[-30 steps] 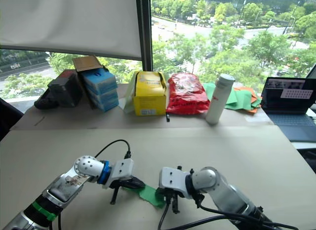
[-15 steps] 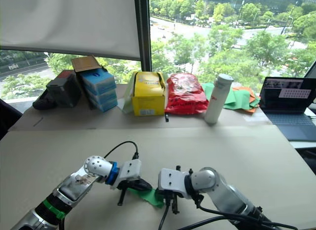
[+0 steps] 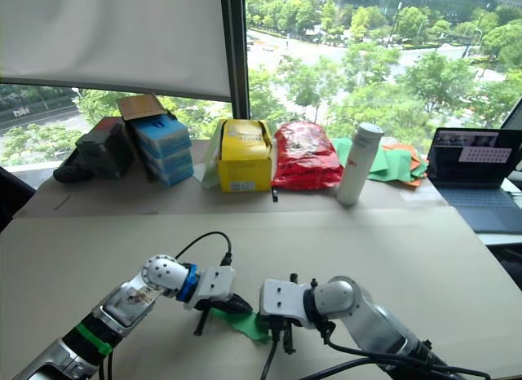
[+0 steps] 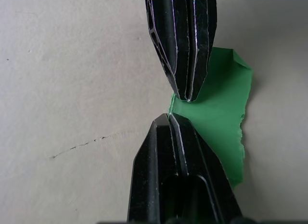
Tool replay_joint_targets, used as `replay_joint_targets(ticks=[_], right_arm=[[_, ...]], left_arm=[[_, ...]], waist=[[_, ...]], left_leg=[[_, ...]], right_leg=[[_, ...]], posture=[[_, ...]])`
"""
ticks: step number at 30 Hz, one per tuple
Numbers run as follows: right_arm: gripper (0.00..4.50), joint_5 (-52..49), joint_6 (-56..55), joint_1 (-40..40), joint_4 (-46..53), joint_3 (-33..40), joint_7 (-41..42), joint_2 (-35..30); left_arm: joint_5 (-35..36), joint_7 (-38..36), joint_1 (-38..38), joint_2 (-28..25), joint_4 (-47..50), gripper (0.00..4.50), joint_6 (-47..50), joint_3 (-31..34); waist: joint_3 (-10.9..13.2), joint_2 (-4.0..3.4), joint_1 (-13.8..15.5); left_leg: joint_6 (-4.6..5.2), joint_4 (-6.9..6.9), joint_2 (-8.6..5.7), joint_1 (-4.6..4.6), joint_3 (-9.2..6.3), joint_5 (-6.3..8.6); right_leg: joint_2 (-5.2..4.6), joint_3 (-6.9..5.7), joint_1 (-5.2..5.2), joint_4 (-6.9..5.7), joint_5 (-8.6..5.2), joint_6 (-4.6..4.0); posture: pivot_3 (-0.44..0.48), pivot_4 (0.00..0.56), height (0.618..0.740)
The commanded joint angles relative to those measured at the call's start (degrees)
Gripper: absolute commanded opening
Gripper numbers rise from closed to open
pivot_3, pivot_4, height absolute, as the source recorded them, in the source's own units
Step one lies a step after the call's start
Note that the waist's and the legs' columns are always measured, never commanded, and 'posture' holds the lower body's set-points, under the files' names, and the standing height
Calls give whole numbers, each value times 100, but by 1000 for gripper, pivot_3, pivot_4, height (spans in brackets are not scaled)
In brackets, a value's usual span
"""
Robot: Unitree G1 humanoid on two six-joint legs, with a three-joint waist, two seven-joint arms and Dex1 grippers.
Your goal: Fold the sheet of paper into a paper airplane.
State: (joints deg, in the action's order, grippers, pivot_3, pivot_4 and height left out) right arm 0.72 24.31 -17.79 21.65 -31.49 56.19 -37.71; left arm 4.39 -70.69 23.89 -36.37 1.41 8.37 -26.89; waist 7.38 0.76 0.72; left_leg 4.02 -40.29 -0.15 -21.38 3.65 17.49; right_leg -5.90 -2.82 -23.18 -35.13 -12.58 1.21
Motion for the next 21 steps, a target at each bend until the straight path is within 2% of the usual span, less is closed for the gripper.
replay_joint_targets(ticks=[1,12,21], right_arm=[[39,207,285,114,-255,-179,78,-92],[39,239,182,51,-363,-200,98,-80],[39,235,1,-14,-343,-161,130,-51]], left_arm=[[-358,-17,-309,-489,-320,0,66,60],[-243,-17,-736,-1160,-256,0,-56,650],[17,178,-815,-1121,-17,0,183,1084]], waist=[[-3,-1,-10],[-16,-14,-88],[-16,-16,-86]], left_leg=[[0,2,0,3,0,0],[-14,41,4,40,1,-8],[-15,43,4,38,1,-8]], right_leg=[[-1,-1,0,0,-1,-1],[0,0,-3,0,-8,-15],[-6,5,-6,0,-7,-15]], posture=[[0,150,740],[0,150,740],[0,150,740]])
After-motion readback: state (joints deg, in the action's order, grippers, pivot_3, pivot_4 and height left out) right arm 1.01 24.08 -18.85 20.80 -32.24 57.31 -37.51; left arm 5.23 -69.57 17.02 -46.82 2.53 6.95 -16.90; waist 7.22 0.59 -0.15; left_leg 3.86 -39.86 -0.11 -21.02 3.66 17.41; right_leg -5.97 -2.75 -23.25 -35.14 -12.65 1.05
